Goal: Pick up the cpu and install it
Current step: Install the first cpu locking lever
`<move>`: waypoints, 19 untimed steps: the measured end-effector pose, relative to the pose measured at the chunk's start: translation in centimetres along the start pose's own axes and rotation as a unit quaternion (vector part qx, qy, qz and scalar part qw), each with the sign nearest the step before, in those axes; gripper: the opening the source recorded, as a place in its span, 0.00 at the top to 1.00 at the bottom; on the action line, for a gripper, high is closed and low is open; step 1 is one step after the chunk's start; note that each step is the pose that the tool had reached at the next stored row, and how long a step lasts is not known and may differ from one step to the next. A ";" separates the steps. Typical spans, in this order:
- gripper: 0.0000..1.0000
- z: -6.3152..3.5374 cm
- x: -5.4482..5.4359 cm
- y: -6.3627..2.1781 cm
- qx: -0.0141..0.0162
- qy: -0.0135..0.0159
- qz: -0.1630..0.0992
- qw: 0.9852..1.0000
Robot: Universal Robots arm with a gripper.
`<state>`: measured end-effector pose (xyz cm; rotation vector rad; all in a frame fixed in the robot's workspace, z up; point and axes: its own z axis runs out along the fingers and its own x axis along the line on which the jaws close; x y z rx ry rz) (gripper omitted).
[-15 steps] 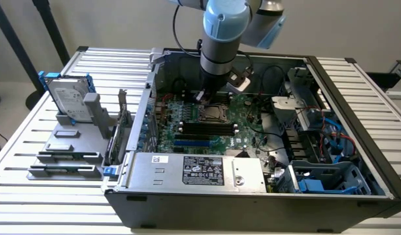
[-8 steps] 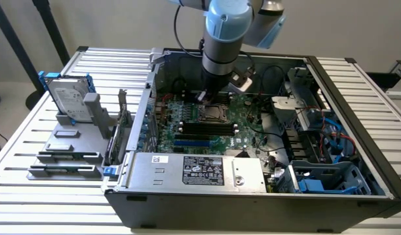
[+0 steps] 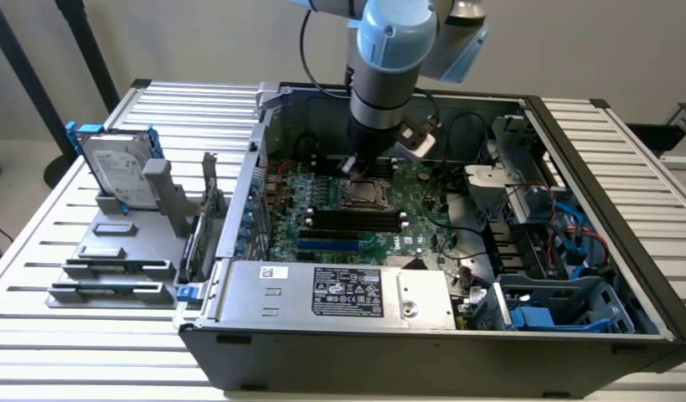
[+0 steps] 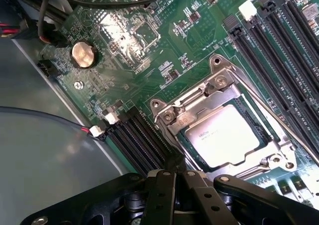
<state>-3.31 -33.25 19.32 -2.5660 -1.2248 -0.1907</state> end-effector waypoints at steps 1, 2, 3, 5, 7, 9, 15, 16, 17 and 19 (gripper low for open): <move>0.89 0.01 0.0 0.06 0.000 0.000 0.000 1.000; 0.89 0.03 0.1 0.12 0.000 0.000 0.000 1.000; 0.89 0.04 0.1 0.18 0.000 0.000 0.000 1.000; 0.89 0.06 0.2 0.30 0.000 0.000 0.000 1.000; 0.89 0.08 0.3 0.42 0.000 0.000 0.000 1.000; 0.89 0.09 0.4 0.55 0.000 0.000 0.000 1.000; 0.89 0.12 0.7 0.97 0.001 0.001 0.000 1.000; 0.89 0.11 0.8 1.04 0.001 0.001 0.000 1.000; 0.89 0.11 0.8 1.09 0.001 0.002 0.000 1.000; 0.89 0.09 0.8 1.17 0.003 0.003 0.000 1.000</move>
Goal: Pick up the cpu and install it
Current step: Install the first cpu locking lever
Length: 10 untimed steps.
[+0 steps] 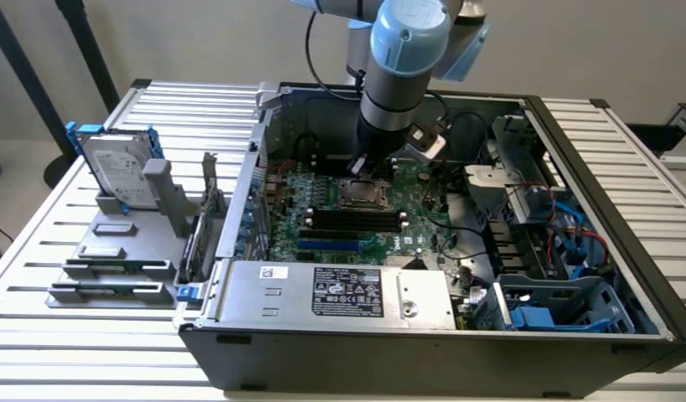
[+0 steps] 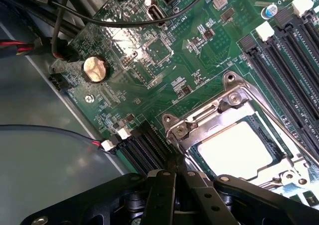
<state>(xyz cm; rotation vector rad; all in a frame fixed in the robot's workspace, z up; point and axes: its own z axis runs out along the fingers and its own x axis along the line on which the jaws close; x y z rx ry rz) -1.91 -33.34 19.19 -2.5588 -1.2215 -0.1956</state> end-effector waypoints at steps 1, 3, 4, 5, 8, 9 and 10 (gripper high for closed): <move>0.89 -0.01 0.0 0.03 0.001 0.001 0.000 1.000; 0.89 -0.04 -0.1 0.09 0.002 0.003 0.000 1.000; 0.89 -0.07 -0.1 0.14 0.003 0.003 0.000 1.000; 0.89 -0.09 -0.2 0.18 0.003 0.003 0.000 1.000; 0.89 -0.20 -0.4 0.34 0.005 0.002 0.001 1.000; 0.89 -0.21 -0.4 0.37 0.005 0.003 0.001 1.000; 0.89 -0.21 -0.4 0.40 0.006 0.003 0.001 1.000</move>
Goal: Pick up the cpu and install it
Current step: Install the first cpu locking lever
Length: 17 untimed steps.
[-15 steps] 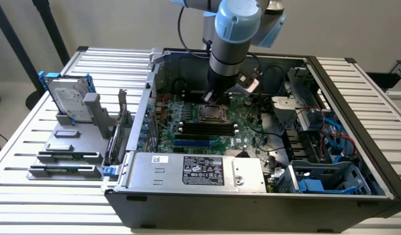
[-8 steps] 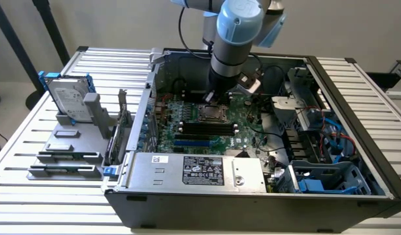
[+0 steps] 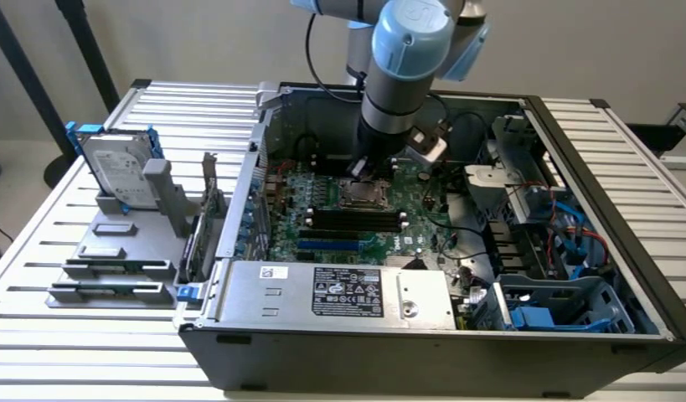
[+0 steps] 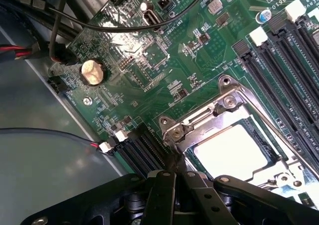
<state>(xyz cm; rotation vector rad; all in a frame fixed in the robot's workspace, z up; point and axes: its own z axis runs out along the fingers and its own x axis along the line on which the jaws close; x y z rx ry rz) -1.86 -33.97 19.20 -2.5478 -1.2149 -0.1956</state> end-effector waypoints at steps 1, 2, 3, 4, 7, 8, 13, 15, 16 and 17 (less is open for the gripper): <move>0.89 -0.01 0.0 0.03 0.000 0.000 0.000 1.000; 0.89 -0.02 0.0 0.06 0.001 0.001 0.000 1.000; 0.89 -0.03 0.0 0.09 0.001 0.001 0.000 1.000; 0.89 -0.04 0.0 0.12 0.002 0.002 0.000 1.000; 0.89 -0.04 0.0 0.16 0.004 0.004 0.000 1.000; 0.89 -0.04 0.0 0.16 0.005 0.006 0.000 1.000; 0.89 -0.10 -0.1 0.28 0.007 0.008 0.000 1.000; 0.89 -0.15 -0.2 0.36 0.008 0.009 0.000 1.000; 0.89 -0.17 -0.2 0.40 0.009 0.009 0.000 1.000; 0.89 -0.20 -0.3 0.43 0.009 0.010 0.000 1.000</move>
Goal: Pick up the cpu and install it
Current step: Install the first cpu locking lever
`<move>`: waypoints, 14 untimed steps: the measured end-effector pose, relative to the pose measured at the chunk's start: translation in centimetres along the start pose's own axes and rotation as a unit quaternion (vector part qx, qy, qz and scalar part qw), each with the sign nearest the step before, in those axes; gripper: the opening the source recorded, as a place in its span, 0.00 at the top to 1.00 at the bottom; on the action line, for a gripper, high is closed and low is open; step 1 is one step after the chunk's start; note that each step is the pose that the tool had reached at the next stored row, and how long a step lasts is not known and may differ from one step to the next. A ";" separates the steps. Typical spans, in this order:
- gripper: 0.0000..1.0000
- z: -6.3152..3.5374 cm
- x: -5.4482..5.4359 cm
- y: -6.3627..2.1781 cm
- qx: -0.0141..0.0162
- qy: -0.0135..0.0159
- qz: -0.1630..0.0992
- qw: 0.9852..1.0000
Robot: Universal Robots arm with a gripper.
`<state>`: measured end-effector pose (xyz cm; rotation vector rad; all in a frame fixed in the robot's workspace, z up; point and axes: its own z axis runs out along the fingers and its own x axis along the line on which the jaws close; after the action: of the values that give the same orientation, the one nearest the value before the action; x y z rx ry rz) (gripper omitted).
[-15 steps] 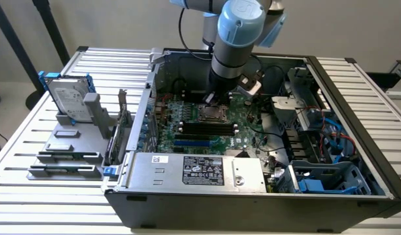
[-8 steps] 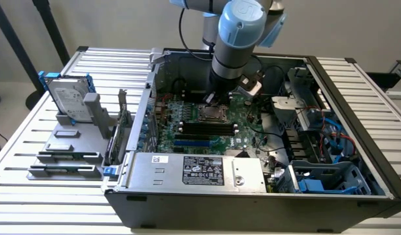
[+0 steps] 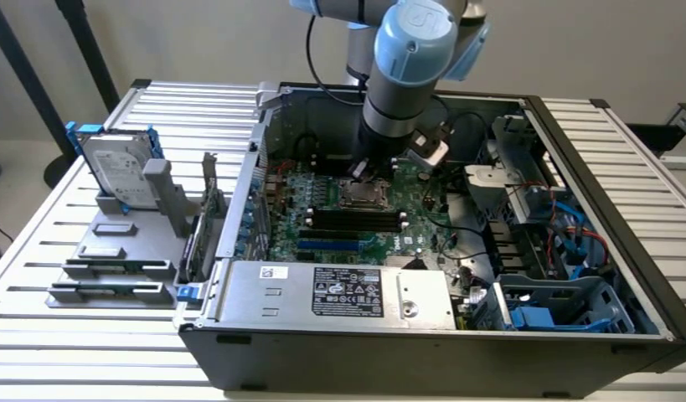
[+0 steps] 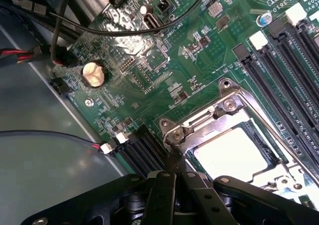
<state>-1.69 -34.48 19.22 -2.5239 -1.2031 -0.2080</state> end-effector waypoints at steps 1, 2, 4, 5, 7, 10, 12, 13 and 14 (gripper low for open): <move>0.89 -0.02 0.0 0.03 0.001 0.001 0.000 1.000; 0.89 -0.03 0.0 0.05 0.001 0.001 0.000 1.000; 0.89 -0.15 0.0 0.04 0.003 0.003 0.000 1.000; 0.89 -0.22 0.0 0.03 0.003 0.004 0.000 1.000; 0.89 -0.46 0.1 -0.03 0.005 0.005 0.000 1.000; 0.89 -1.05 0.2 -0.15 0.006 0.007 0.000 1.000; 0.89 -1.41 0.1 -0.16 0.007 0.007 0.000 1.000; 0.89 -1.56 -0.1 -0.14 0.007 0.007 0.000 1.000; 0.89 -1.69 -0.2 -0.11 0.007 0.007 0.000 1.000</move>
<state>-1.90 -35.19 20.77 -2.5061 -1.1940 -0.2165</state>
